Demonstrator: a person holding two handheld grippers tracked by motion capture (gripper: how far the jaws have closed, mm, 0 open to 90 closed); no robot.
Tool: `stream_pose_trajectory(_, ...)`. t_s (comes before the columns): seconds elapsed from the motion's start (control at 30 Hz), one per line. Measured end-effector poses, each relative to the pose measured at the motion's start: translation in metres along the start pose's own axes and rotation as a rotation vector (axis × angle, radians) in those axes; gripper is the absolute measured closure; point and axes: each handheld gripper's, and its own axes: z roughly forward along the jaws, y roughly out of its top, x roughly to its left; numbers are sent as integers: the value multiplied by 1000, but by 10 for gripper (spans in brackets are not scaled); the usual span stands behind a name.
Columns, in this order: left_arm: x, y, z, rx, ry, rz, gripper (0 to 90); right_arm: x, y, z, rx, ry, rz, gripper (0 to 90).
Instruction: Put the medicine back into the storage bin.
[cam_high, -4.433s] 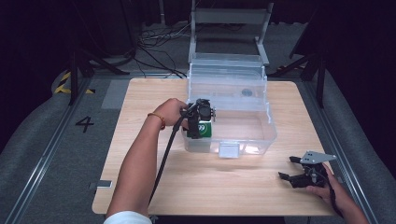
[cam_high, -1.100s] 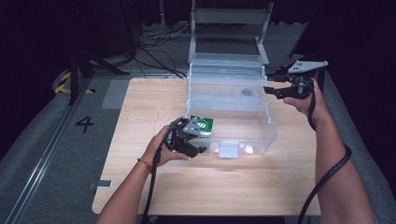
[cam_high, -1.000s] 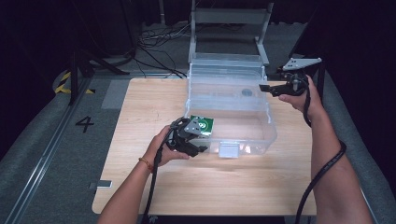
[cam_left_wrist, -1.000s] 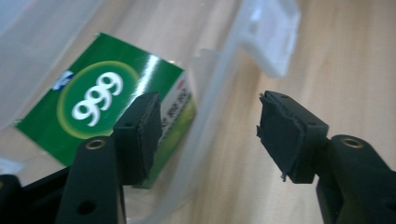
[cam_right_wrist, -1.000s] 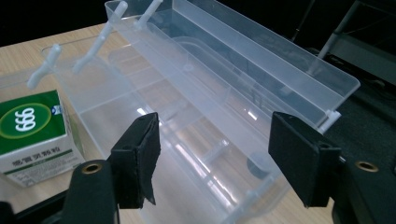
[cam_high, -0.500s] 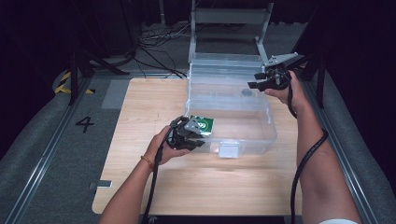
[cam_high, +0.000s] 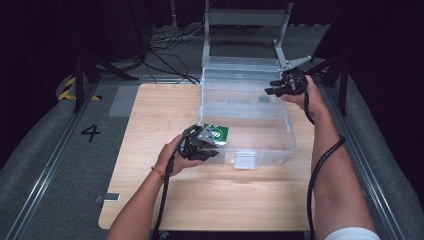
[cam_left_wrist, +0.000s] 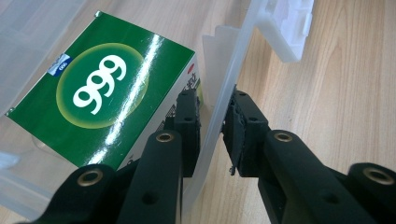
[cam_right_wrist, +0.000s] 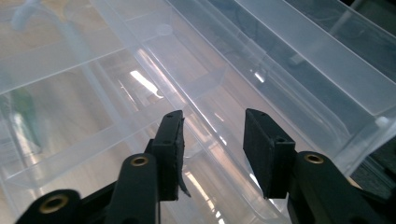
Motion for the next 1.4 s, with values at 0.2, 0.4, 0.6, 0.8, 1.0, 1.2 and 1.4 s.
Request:
stream_pose_trajectory(0.2, 1, -2, -2, 1, -11, 5, 761, 0, 2, 0, 10, 38, -52, 683)
stream_pose_trajectory(0.4, 1, -5, -3, 5, -29, 0, 765, 7, 10, 0, 40, 81, -129, 754)
stream_pose_trajectory(0.6, 1, -4, -2, 14, -37, 10, 776, 12, 17, -1, 62, 87, -179, 806)
stream_pose_trajectory(0.8, 1, -5, -1, 4, -39, -3, 775, 14, 19, -4, 64, 102, -196, 829)
stream_pose_trajectory(1.0, 1, -6, -1, -3, -54, -11, 771, 16, 24, -10, 84, 136, -229, 862)
stream_pose_trajectory(1.2, 1, -7, 0, -9, -58, -14, 767, 20, 26, -15, 89, 140, -248, 872)
stream_pose_trajectory(1.4, -1, -7, 2, -19, -64, -24, 760, 23, 27, -20, 101, 149, -257, 881)
